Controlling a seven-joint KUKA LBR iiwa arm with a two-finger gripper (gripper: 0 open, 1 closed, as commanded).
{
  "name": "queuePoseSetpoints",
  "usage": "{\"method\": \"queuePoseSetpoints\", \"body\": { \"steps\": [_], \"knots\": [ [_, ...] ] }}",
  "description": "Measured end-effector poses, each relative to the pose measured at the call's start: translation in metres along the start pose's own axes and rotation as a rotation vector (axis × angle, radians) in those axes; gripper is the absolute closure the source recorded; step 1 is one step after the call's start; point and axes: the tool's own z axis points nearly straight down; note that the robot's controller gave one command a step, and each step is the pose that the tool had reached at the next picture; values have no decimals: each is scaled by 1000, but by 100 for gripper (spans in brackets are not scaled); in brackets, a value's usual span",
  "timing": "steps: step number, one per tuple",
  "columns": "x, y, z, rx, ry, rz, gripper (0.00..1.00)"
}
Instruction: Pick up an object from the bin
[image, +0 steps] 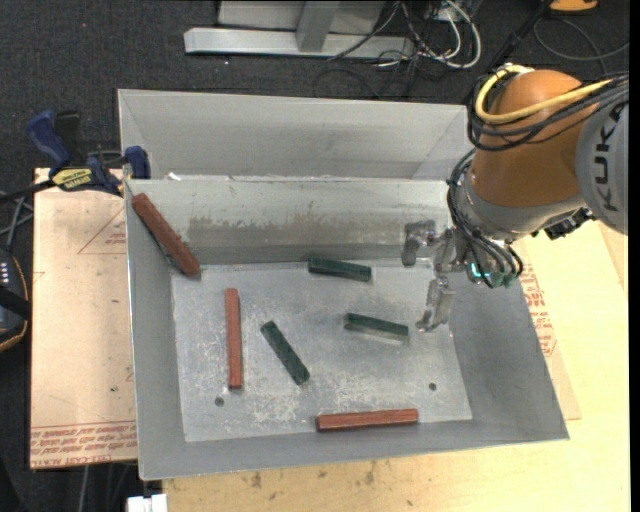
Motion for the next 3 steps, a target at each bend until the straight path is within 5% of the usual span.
{"method": "queuePoseSetpoints", "body": {
  "steps": [1, 2, 3],
  "knots": [
    [-1, 0, -4, 1, -8, -1, 0],
    [-5, -1, 42, 1, -15, -10, 0],
    [-10, 10, 154, 1, -7, -77, 100]
  ]
}}
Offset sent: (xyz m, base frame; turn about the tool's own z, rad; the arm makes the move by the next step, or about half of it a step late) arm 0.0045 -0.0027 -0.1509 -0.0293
